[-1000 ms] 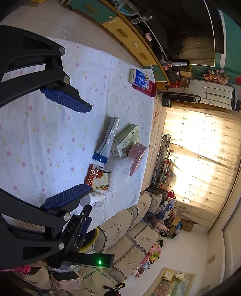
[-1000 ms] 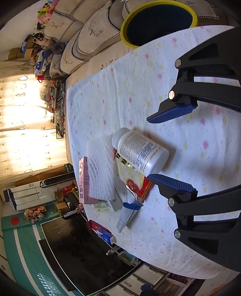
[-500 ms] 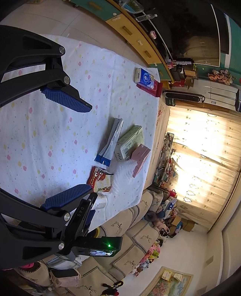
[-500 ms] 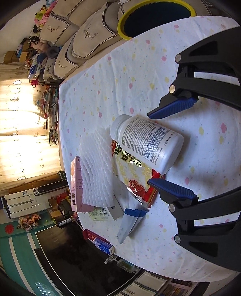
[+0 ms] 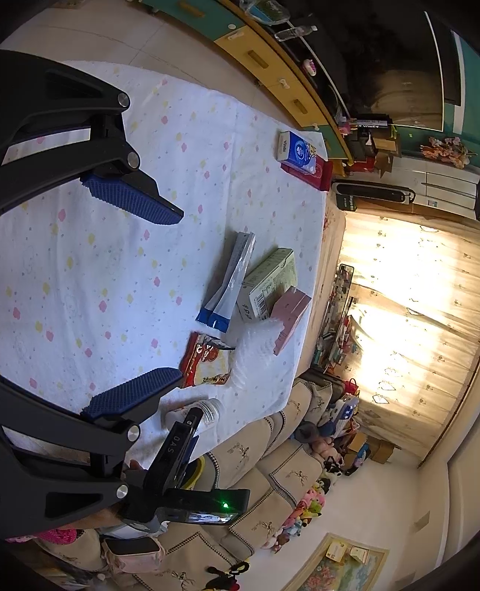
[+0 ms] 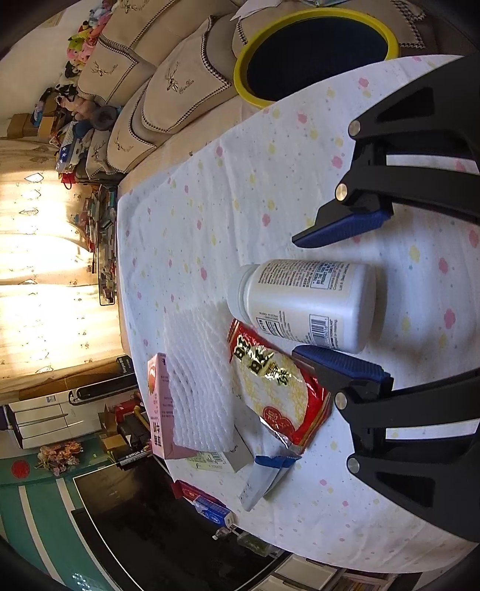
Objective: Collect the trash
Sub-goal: 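Reach the right gripper to the white pill bottle and grasp it, then carry the pill bottle over the bin and open the right gripper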
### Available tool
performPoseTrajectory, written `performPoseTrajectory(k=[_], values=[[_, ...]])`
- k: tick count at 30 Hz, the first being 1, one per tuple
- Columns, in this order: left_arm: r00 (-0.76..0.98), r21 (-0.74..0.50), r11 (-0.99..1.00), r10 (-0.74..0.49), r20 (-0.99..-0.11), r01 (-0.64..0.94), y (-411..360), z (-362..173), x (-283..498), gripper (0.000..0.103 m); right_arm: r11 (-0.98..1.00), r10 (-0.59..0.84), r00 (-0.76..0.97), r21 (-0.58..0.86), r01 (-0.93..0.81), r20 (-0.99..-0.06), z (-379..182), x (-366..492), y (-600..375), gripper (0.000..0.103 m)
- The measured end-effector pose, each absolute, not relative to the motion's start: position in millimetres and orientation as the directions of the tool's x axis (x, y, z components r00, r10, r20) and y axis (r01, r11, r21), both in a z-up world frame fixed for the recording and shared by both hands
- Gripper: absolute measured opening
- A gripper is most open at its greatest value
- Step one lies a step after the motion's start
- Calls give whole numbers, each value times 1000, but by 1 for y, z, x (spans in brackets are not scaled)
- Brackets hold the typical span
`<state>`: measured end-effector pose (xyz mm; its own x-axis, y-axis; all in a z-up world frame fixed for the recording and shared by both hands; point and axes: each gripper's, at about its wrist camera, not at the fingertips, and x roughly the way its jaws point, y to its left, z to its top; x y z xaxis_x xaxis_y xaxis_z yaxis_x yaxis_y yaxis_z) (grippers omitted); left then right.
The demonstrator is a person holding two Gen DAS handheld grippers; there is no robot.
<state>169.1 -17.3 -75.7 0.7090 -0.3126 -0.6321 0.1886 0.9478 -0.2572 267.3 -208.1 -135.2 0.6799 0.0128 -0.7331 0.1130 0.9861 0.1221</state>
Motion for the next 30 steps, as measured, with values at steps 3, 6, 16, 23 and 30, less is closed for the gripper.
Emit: performPoseTrajectory(k=[3,6,16,23,30], values=[[704,-256,947,-316,-636,194,-21,-78,170,79,985,36,667,139,102,-745,-140,272,-209,53],[703,-251,948,-316,-637,198,-22,-78,169,79,984,53,658,153,95,-751,-144,278,-209,53],[704,-254,948,-313,-638,191,-22,-79,172,79,987,71,671,151,62,-738,-133,267,-211,44],[699,-247,948,-314,-642,199,-26,-80,172,79,987,56,699,143,67,-713,-121,245,-226,44],[687,-228,951,-308,-658,208,-39,-83,176,79,974,11,702,168,155,-712,-125,233,-272,44]])
